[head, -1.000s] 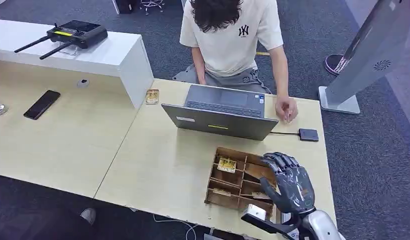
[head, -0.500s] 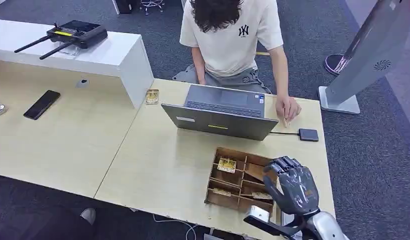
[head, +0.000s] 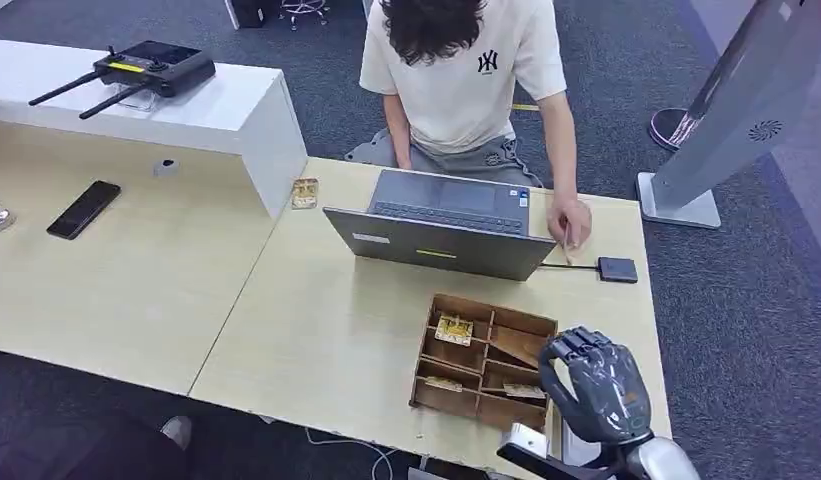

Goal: Pass the card to the sensor for recognition and then transmit it.

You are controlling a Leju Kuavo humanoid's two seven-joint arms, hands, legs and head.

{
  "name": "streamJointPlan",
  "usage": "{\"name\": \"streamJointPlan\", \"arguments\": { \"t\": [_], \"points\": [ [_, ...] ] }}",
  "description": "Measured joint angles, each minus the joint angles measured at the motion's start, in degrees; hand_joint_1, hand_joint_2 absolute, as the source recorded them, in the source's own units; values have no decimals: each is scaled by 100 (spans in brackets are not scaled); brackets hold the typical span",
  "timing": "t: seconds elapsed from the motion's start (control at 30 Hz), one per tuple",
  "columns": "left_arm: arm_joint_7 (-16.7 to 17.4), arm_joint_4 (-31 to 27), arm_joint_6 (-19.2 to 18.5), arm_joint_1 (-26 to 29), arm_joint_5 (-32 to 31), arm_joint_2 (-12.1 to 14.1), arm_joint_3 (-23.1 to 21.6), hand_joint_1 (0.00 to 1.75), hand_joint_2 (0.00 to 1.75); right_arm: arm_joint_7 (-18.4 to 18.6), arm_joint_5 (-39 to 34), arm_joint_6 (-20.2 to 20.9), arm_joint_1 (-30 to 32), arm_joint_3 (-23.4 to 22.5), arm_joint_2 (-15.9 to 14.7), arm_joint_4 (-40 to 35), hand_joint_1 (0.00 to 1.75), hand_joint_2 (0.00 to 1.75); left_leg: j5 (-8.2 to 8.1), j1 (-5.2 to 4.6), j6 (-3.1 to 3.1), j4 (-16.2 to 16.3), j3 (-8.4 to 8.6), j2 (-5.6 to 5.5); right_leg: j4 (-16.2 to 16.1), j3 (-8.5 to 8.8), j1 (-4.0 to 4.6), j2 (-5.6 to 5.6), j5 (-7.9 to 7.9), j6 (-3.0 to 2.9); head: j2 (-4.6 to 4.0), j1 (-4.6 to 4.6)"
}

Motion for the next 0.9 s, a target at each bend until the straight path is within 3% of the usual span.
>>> {"name": "streamJointPlan", "arguments": {
  "t": [0.23,0.4,0.73,0.87,0.9],
  "points": [
    [0,0,-4,1,9,-4,2,0,175,-120,-264,142,20,15,-20,-18,119,175,0,0,0,0,-1,0,0,0,0,-1,0,0,0,-2],
    [0,0,-37,0,9,-4,4,0,175,-260,-500,247,12,87,-13,85,86,175,0,0,0,0,-3,-1,0,0,0,-2,0,0,0,0],
    [7,0,-46,0,11,-4,4,0,175,-326,-605,293,-42,247,24,271,87,175,0,0,0,0,-3,-1,0,0,0,-3,0,0,0,0],
    [131,0,142,8,35,22,22,0,175,-332,-610,291,-67,291,24,293,96,175,0,0,0,0,-3,-1,0,0,0,-2,0,0,0,-2],
    [136,0,142,14,35,30,26,0,175,-326,-612,286,-73,302,24,293,106,175,0,0,0,0,-3,-1,0,0,0,-2,0,0,0,0]
  ]
}}
